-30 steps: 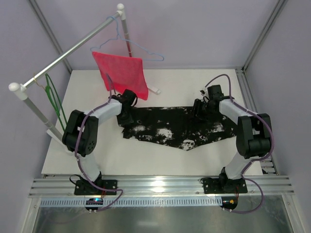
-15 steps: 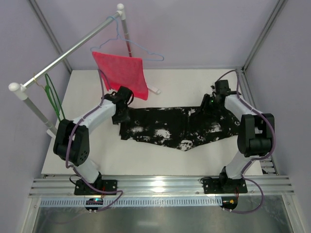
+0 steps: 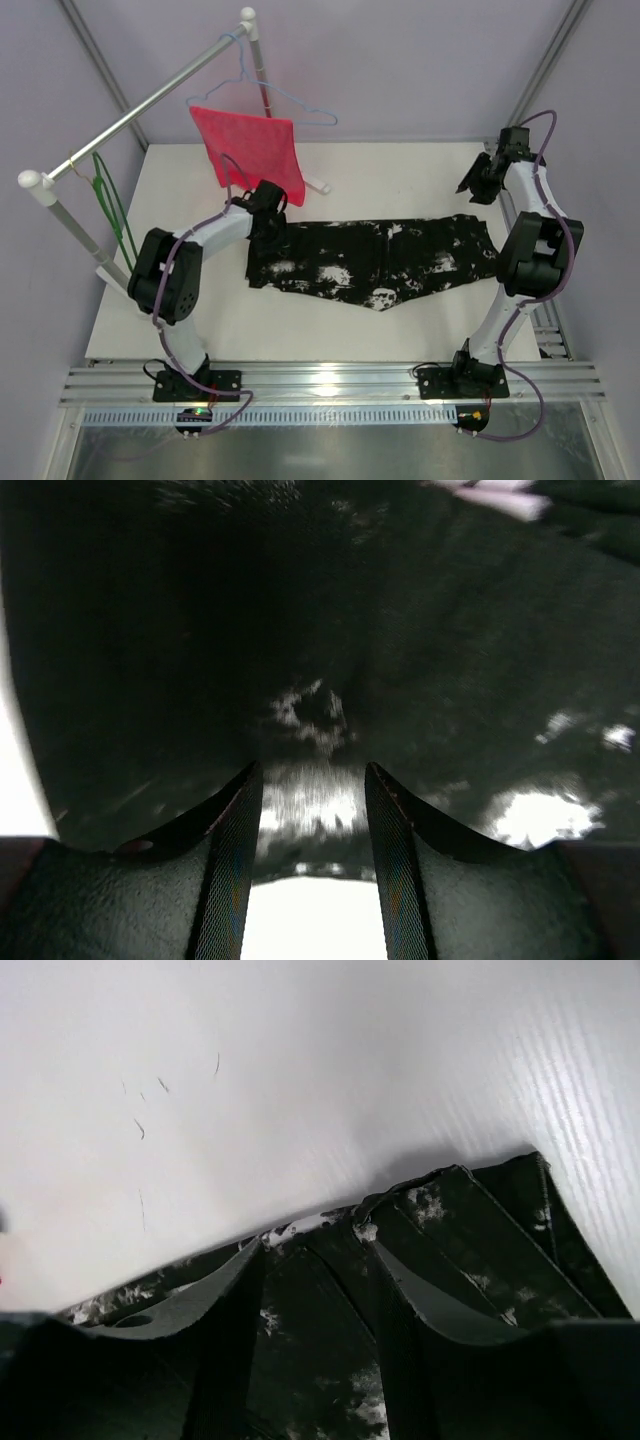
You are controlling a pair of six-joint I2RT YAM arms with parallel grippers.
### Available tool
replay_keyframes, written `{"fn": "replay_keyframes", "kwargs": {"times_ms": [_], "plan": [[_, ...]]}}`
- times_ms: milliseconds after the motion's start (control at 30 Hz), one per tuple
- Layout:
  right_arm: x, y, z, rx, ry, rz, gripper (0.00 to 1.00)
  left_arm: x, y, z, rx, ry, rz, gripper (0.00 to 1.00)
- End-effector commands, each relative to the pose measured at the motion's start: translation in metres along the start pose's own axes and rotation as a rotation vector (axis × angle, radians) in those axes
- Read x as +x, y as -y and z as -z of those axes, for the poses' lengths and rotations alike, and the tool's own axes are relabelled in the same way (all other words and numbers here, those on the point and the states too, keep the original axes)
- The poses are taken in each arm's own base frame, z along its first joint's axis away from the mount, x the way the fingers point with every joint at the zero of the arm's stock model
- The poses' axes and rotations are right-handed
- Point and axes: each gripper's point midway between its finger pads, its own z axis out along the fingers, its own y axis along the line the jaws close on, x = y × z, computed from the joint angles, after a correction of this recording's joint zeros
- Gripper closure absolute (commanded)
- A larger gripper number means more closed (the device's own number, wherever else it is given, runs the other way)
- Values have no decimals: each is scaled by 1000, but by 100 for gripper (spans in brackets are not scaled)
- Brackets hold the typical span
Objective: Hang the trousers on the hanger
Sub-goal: Fold the trousers
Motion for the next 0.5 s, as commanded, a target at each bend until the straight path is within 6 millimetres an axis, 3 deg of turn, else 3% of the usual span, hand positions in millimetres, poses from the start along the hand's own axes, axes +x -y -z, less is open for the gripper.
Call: {"fn": "replay_keyframes", "kwargs": {"times_ms": [0, 200, 267, 467], "plan": [[-13, 9, -7, -107, 12, 14, 50, 10, 7, -27, 11, -59, 18, 54], [-2, 43, -37, -91, -76, 14, 47, 23, -10, -52, -71, -91, 84, 55], [1, 58, -44, -78, -92, 4, 47, 24, -9, -54, -61, -87, 94, 55], [9, 73, -54, -58, -133, 30, 47, 26, -13, -52, -72, -80, 101, 55]]}}
